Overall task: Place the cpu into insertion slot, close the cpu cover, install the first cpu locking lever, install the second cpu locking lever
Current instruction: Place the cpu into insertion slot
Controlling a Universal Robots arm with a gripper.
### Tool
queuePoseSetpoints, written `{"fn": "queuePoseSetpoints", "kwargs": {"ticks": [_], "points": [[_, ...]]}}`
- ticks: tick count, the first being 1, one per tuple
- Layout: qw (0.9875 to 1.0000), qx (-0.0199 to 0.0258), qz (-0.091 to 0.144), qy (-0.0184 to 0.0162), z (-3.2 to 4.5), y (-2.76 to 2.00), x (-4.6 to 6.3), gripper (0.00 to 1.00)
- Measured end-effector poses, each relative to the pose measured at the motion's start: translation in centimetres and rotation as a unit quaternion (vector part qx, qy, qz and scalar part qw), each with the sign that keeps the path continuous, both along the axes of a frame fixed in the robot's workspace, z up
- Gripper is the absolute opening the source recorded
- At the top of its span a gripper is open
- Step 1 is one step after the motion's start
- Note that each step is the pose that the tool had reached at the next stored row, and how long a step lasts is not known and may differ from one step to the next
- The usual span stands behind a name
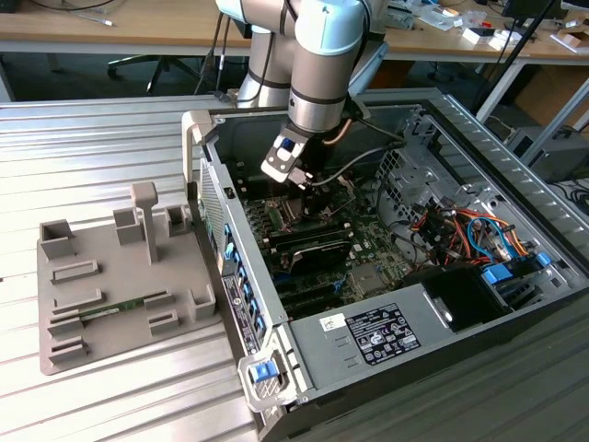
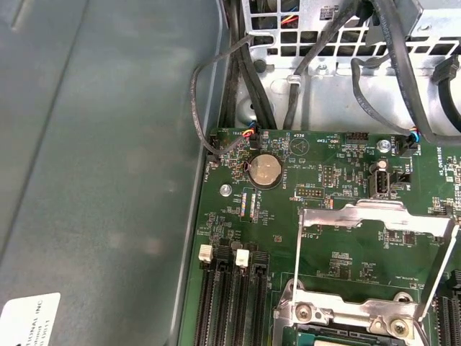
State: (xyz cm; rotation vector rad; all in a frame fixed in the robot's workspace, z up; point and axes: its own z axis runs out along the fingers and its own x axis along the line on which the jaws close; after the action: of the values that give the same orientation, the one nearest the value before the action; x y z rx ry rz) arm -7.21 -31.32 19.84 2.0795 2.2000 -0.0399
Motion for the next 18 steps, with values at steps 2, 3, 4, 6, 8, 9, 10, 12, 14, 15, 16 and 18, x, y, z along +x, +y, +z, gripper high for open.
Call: {"fn": "queuePoseSetpoints", "kwargs": {"ticks": [2,3,4,6,8,9,10,12,14,15,16,18], "points": [[1.0,-0.0002,0.0,0.0001,0.22,0.0,0.0,0.55],[1.0,0.0,0.0,0.0,0.23,0.0,0.0,0.55],[1.0,0.0,0.0,0.0,0.23,0.0,0.0,0.55],[1.0,-0.0004,0.0,0.0002,0.21,-0.01,0.03,0.55],[1.0,-0.0038,0.0,0.0002,0.15,-0.01,0.06,0.55],[1.0,-0.0048,0.0,0.0001,0.11,0.0,0.05,0.55],[1.0,-0.0051,-0.001,0.0001,0.08,0.06,0.05,0.55],[1.0,-0.0055,-0.002,0.0002,0.03,0.12,0.06,0.55],[1.0,-0.0056,-0.006,0.0002,-0.01,0.19,0.06,0.55],[0.9999,-0.0056,-0.011,0.0002,-0.04,0.2,0.06,0.55],[0.9999,-0.0056,-0.014,0.0002,-0.05,0.21,0.06,0.55],[0.9998,-0.0056,-0.017,0.0003,-0.1,0.21,0.06,0.55]]}}
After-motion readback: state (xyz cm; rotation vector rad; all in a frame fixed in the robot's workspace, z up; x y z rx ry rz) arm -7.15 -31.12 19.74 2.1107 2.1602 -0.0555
